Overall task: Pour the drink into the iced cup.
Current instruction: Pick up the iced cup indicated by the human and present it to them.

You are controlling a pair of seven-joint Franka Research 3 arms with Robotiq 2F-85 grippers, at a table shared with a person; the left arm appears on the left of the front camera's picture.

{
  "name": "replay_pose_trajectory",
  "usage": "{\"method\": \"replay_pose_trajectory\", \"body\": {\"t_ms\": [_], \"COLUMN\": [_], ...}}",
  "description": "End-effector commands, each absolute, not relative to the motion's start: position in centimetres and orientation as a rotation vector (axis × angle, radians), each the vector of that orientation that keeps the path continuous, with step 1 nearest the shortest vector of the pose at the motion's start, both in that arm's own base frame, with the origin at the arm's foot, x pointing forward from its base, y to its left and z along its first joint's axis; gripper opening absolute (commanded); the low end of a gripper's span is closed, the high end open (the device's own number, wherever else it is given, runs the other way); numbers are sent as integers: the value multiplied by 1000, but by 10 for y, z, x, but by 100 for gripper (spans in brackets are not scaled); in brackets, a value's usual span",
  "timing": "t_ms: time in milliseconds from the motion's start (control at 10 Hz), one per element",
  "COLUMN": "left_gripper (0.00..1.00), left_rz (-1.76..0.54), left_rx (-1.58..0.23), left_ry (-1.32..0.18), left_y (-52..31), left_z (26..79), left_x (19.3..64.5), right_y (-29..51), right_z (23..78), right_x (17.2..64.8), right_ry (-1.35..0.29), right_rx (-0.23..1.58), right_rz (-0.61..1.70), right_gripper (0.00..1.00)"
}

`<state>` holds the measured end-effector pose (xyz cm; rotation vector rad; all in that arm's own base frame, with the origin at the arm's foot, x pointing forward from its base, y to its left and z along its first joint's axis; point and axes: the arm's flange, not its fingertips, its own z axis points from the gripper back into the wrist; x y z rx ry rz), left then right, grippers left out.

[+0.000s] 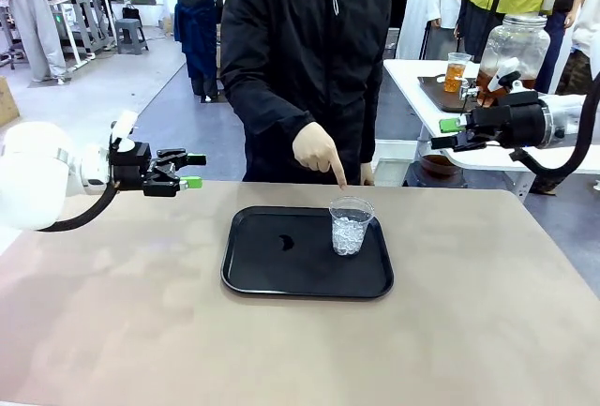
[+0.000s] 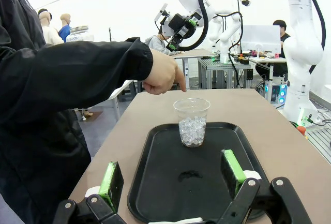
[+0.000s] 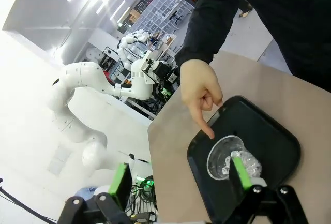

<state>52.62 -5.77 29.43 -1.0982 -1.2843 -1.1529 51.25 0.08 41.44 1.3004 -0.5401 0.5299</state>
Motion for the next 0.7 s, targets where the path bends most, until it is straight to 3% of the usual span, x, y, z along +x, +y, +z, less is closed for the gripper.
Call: {"method": "replay_pose_trajectory", "body": {"t_ms": [0, 200, 400, 600], "left_gripper": [100, 100, 100, 100], "left_rz": [-1149, -1149, -1149, -1149], "left_rx": [-1103, -1103, -1103, -1103], "left_ry": [-1283, -1283, -1283, -1283], "left_y": [-58, -58, -58, -58], "left_z": [297, 297, 297, 297], "left_x": [528, 528, 528, 528], "right_y": [1, 6, 7, 12], "right_z": [414, 401, 379, 364], "right_x": [513, 526, 534, 534], "right_ry": [-539, -782, -919, -1036], "right_rx": [1301, 1196, 1105, 994], "right_rz": [531, 748, 972, 1050], "right_gripper": [100, 100, 100, 100]}}
